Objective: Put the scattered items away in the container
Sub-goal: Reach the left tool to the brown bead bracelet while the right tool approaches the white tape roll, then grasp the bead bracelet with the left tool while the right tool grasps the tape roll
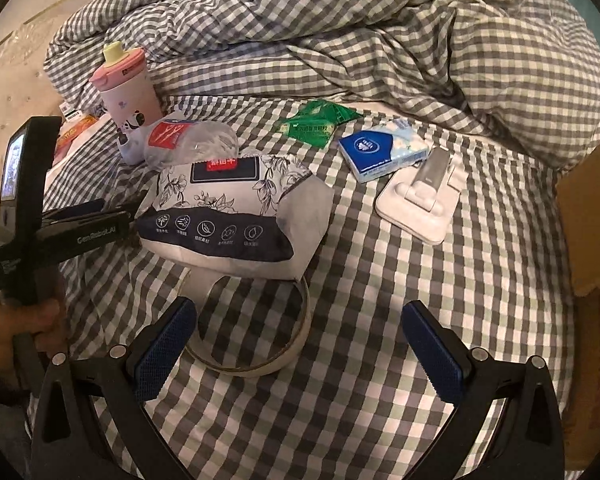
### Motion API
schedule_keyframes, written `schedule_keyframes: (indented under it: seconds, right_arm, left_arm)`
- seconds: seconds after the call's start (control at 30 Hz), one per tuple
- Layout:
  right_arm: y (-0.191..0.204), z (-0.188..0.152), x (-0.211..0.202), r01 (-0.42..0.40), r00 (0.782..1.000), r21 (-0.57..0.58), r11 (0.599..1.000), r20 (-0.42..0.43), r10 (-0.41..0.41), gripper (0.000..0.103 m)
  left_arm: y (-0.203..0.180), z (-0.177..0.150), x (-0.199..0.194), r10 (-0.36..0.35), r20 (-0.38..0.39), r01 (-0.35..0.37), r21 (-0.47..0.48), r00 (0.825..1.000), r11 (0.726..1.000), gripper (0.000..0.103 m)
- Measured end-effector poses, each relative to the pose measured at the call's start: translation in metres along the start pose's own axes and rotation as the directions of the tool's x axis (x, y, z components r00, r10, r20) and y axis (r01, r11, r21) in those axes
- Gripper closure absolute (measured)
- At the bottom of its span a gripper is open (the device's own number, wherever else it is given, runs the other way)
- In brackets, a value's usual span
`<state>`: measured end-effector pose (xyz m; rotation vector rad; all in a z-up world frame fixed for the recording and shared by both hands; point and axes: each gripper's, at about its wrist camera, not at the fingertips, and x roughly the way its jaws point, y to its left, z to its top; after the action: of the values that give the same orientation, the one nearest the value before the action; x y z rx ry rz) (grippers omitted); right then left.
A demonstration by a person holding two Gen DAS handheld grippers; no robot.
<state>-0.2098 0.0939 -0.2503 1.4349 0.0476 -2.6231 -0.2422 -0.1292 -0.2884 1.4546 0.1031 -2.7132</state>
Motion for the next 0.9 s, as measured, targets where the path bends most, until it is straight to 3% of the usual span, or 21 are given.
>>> schedule_keyframes:
  seconds: [0.03, 0.13, 0.2, 0.3, 0.43, 0.77, 0.9]
  right_arm:
    - [0.001, -0.001, 0.001, -0.01, 1.0, -0.001, 1.0, -0.002, 0.01, 0.0]
    - [0.01, -0.003, 0.007, -0.038, 0.999, -0.017, 0.999, -0.018, 0.038, 0.0]
    - [0.019, -0.005, 0.013, -0.047, 0.998, -0.034, 0.998, -0.033, 0.046, 0.0]
    - [0.029, -0.005, 0.021, -0.059, 0.997, -0.052, 0.997, -0.046, 0.057, 0.0]
    - [0.038, -0.003, 0.029, -0.055, 0.997, -0.069, 0.996, -0.055, 0.052, 0.0]
    - [0.042, 0.001, 0.041, -0.035, 0.998, -0.086, 0.996, -0.058, 0.03, 0.002]
    - [0.04, 0.001, 0.04, -0.006, 0.998, -0.091, 0.996, -0.057, 0.001, 0.018]
  left_arm:
    - [-0.001, 0.0, 0.0, 0.0, 0.005, 0.0, 0.003, 1.0, 1.0, 0.036]
    - [-0.004, 0.0, 0.0, 0.001, 0.018, -0.001, 0.011, 1.0, 1.0, 0.054]
    - [-0.005, 0.001, -0.001, -0.006, 0.024, 0.006, 0.009, 1.0, 1.0, 0.076]
    - [-0.001, 0.003, -0.003, -0.013, 0.03, 0.013, -0.005, 0.999, 1.0, 0.09]
    - [0.009, 0.005, -0.012, -0.047, 0.048, 0.048, -0.028, 0.998, 0.998, 0.091]
    - [0.024, 0.01, -0.043, -0.041, 0.111, 0.045, -0.03, 0.993, 0.999, 0.092]
    - [0.026, 0.01, -0.051, -0.041, 0.126, 0.045, -0.035, 0.991, 0.998, 0.092]
